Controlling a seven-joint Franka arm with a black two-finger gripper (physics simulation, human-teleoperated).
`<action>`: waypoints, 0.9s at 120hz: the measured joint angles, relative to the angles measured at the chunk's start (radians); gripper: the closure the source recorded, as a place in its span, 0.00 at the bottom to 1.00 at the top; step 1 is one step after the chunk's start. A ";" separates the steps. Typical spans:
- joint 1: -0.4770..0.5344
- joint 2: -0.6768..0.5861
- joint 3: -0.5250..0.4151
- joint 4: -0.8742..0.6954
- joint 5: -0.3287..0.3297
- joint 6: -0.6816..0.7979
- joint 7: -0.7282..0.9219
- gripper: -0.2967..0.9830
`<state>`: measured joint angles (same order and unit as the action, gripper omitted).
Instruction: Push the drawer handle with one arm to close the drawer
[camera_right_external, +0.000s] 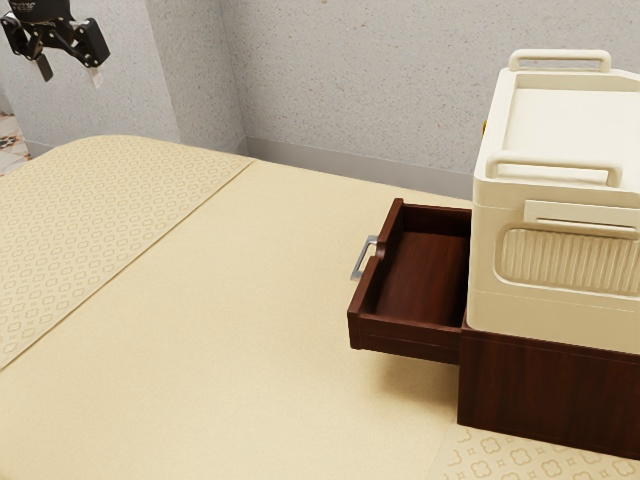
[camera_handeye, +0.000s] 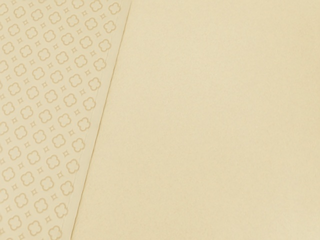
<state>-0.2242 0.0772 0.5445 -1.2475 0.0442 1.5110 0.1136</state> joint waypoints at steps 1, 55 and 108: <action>0.000 0.000 0.000 0.000 0.000 0.000 0.000 0.25; -0.149 -0.195 -0.094 -0.029 -0.030 -0.016 0.008 0.25; 0.288 -0.873 -0.349 -1.168 0.018 0.115 -0.022 0.25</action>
<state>0.0635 -0.7954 0.1958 -2.4156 0.0623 1.6262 0.0921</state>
